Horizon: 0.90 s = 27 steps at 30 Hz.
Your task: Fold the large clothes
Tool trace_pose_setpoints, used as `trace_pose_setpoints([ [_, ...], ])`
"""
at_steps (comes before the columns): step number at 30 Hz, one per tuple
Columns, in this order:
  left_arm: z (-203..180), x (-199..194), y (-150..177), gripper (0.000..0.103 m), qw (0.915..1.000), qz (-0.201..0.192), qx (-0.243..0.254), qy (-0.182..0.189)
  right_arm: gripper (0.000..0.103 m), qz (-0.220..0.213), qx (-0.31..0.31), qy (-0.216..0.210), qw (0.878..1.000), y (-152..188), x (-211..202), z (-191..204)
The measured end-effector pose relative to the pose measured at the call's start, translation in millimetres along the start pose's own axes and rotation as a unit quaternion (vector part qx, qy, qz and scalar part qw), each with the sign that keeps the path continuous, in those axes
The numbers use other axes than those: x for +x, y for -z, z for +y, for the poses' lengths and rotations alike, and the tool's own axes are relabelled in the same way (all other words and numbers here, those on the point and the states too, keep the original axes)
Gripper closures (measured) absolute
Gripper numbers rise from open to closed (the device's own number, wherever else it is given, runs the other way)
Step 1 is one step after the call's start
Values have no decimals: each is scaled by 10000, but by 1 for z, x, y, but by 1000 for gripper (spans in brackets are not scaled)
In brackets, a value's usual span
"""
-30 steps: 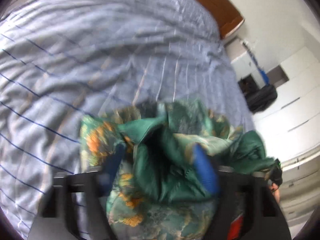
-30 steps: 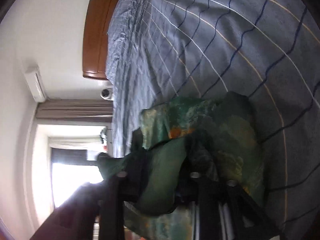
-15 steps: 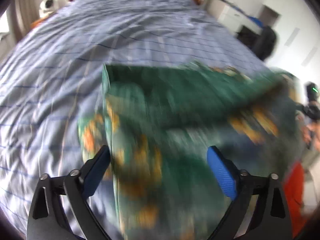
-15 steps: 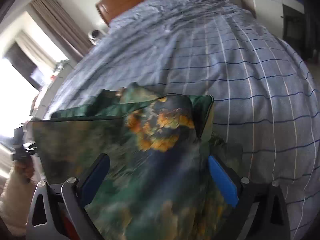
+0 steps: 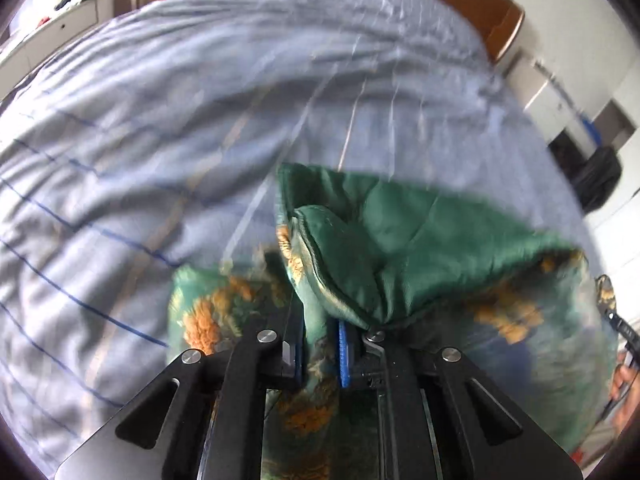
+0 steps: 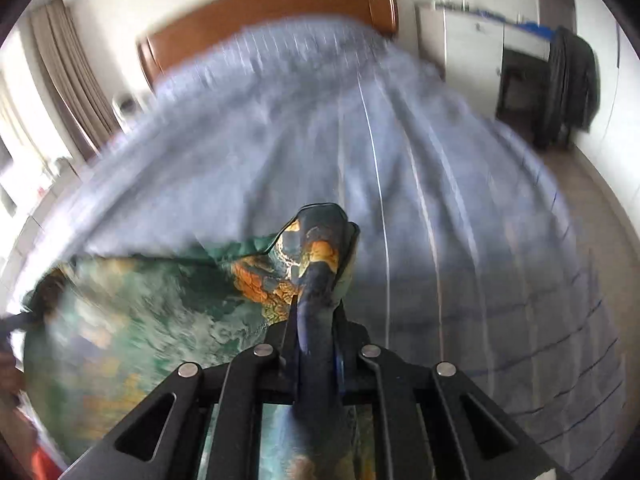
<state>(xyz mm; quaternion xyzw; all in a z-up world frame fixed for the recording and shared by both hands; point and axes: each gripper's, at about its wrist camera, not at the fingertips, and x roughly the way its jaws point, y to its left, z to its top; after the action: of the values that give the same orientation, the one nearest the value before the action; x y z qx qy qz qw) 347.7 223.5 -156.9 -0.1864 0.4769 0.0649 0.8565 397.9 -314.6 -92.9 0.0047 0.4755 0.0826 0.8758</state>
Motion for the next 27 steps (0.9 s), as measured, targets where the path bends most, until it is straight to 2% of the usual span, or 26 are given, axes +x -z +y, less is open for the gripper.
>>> trace_pose_setpoints([
  [2,2,7,9,86,9998,-176,50,17,91,329,-83,61,9994,24,35,4],
  [5,10,10,13,82,9990,-363,-94,225,90,62,-110,145,9998,36,44,6],
  [8,15,2,18,78,9970,-591,-166,464,87,44,17,15,10000,37,44,-2],
  [9,14,-4,20,72,9967,-619,-192,497,86,26,55,-37,10000,38,42,-3],
  [11,16,-14,21,53,9955,-661,-278,611,84,-24,148,-136,9998,39,40,-5],
  [12,16,-15,19,34,9953,-670,-306,625,83,-53,211,-187,9996,38,40,-6],
  [13,14,-22,19,23,9951,-715,-329,599,82,-76,278,-221,9993,38,37,-8],
  [15,9,-38,19,20,9953,-813,-206,476,79,-79,413,-335,9986,35,29,-16],
  [16,5,-45,19,20,9956,-819,-81,459,71,-85,451,-357,9983,33,27,-14],
  [18,-7,-58,15,19,9953,-833,236,427,63,-205,532,-379,9977,25,13,-18],
  [21,-31,-75,4,10,9917,-1016,700,359,63,-544,315,-236,9977,15,-19,-15],
  [24,-46,-71,-11,9,9896,-1133,820,333,62,-975,-79,-148,9951,7,-52,1],
  [27,-56,-50,-27,9,9899,-1144,796,239,52,-1055,-301,-558,9924,7,-64,21],
])
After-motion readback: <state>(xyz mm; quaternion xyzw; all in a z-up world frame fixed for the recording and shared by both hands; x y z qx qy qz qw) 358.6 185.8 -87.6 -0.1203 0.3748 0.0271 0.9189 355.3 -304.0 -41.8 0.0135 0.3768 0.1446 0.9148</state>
